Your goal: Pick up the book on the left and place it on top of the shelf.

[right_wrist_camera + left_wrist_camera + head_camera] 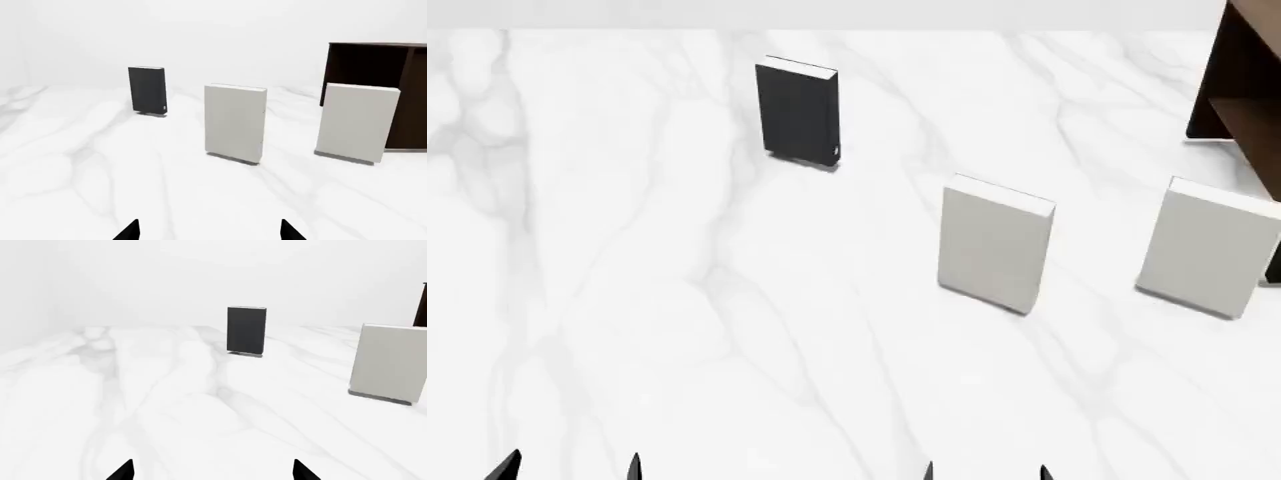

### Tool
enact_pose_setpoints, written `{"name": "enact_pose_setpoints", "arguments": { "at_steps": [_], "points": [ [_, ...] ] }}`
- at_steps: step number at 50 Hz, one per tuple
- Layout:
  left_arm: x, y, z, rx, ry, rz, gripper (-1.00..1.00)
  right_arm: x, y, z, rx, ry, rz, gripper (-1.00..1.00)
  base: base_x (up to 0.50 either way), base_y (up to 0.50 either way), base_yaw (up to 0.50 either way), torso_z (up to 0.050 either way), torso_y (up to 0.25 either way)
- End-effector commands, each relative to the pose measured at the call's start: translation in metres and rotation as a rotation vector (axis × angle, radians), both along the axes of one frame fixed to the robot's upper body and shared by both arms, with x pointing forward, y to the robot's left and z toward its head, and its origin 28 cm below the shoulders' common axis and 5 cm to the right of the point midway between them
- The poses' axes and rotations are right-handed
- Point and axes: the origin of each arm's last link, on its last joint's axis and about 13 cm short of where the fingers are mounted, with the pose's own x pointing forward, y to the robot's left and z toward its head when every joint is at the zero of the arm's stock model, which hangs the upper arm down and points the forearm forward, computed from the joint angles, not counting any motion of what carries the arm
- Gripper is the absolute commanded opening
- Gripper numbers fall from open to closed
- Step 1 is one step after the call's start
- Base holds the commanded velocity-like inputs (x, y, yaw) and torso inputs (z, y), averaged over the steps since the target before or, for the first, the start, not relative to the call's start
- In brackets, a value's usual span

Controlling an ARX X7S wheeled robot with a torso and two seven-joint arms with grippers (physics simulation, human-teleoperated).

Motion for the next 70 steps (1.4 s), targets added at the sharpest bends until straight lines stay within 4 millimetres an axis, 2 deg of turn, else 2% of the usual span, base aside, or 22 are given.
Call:
{"name": "enact_pose_setpoints", "arguments": {
  "at_steps": [1, 31, 39, 57, 61, 62, 65, 66, 70],
  "points": [
    [-0.001, -0.001, -0.001, 0.017, -0.002, 0.018, 1.00, -0.003, 0.003, 0.001, -0.026, -0.007, 0.031, 1.00, 0.00, 0.00, 0.00, 0.000, 0.000],
    [0.001, -0.002, 0.002, 0.016, -0.016, 0.003, 1.00, -0.004, 0.004, -0.001, -0.024, 0.006, 0.049, 1.00, 0.00, 0.00, 0.00, 0.000, 0.000],
    [0.001, -0.001, 0.000, 0.014, -0.015, -0.004, 1.00, -0.003, 0.004, -0.001, -0.027, 0.011, 0.042, 1.00, 0.00, -0.50, 0.00, 0.000, 0.000],
    [0.001, -0.002, 0.005, 0.013, -0.004, 0.013, 1.00, -0.002, 0.004, 0.003, -0.027, 0.011, 0.016, 1.00, 0.00, -0.12, 0.00, 0.000, 0.000],
    [0.005, -0.003, 0.028, -0.003, 0.026, 0.023, 1.00, 0.004, 0.003, 0.027, -0.032, 0.020, -0.005, 1.00, 0.00, 0.00, 0.00, 0.000, 0.000],
    [0.010, -0.001, 0.044, 0.001, 0.042, 0.042, 1.00, 0.008, 0.002, 0.043, -0.063, 0.009, -0.006, 1.00, 0.00, 0.00, 0.00, 0.000, 0.000],
    [0.020, 0.000, 0.070, -0.004, 0.061, 0.028, 1.00, 0.016, 0.001, 0.070, -0.076, -0.002, 0.009, 1.00, 0.00, 0.00, 0.00, 0.000, 0.000],
    [0.027, 0.001, 0.090, 0.018, 0.046, -0.008, 1.00, 0.024, 0.000, 0.093, -0.103, -0.042, -0.005, 1.00, 0.00, 0.00, 0.00, 0.000, 0.000],
    [0.041, 0.004, 0.130, 0.003, 0.037, -0.037, 1.00, 0.039, 0.000, 0.134, -0.105, 0.001, 0.033, 1.00, 0.00, 0.00, 0.00, 0.000, 0.000]
  ]
}}
